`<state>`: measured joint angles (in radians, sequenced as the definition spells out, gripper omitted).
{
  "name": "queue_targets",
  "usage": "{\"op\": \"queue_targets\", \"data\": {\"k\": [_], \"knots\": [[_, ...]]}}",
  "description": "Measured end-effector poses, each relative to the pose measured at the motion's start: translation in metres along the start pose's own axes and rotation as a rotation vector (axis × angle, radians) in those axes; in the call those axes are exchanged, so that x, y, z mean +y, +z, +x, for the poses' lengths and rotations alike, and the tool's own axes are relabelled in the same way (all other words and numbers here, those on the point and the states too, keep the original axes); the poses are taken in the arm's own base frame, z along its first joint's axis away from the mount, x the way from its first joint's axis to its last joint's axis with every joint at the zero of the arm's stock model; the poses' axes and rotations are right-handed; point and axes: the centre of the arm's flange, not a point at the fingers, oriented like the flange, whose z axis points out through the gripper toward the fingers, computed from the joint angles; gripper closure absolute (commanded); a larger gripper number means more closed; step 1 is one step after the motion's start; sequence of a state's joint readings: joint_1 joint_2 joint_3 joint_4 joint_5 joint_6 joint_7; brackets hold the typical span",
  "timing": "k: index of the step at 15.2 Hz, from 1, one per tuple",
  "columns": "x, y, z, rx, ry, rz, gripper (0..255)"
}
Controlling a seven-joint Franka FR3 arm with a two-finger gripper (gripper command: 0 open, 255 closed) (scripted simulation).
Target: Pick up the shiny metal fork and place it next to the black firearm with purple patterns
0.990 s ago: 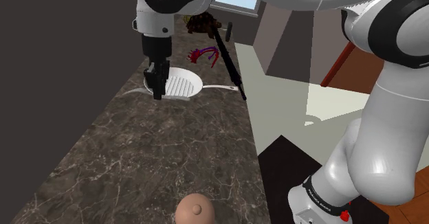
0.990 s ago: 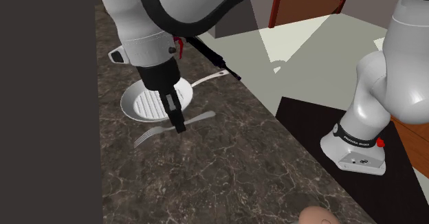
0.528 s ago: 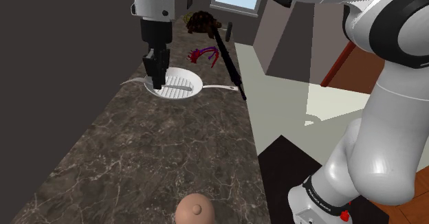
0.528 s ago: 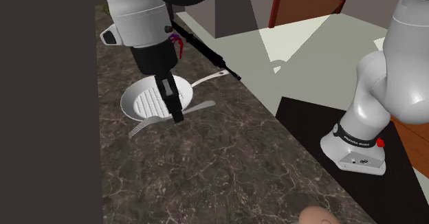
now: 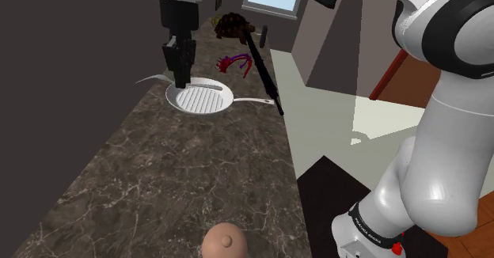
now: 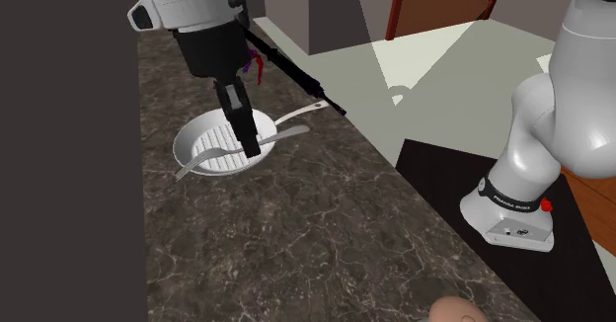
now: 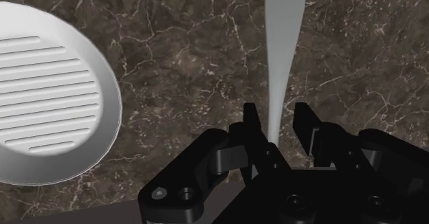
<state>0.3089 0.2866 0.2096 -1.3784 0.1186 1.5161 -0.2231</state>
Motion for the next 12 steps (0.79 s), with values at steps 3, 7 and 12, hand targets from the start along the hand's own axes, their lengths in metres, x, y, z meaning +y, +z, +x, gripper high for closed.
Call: {"op": "queue_targets", "data": {"k": [3, 7, 12], "knots": [[-0.002, -0.016, -0.002, 0.0, 0.0, 0.0, 255], [0.005, -0.028, -0.017, 0.0, 0.001, 0.0, 255], [0.049, -0.033, -0.061, -0.001, 0.001, 0.0, 255]]}}
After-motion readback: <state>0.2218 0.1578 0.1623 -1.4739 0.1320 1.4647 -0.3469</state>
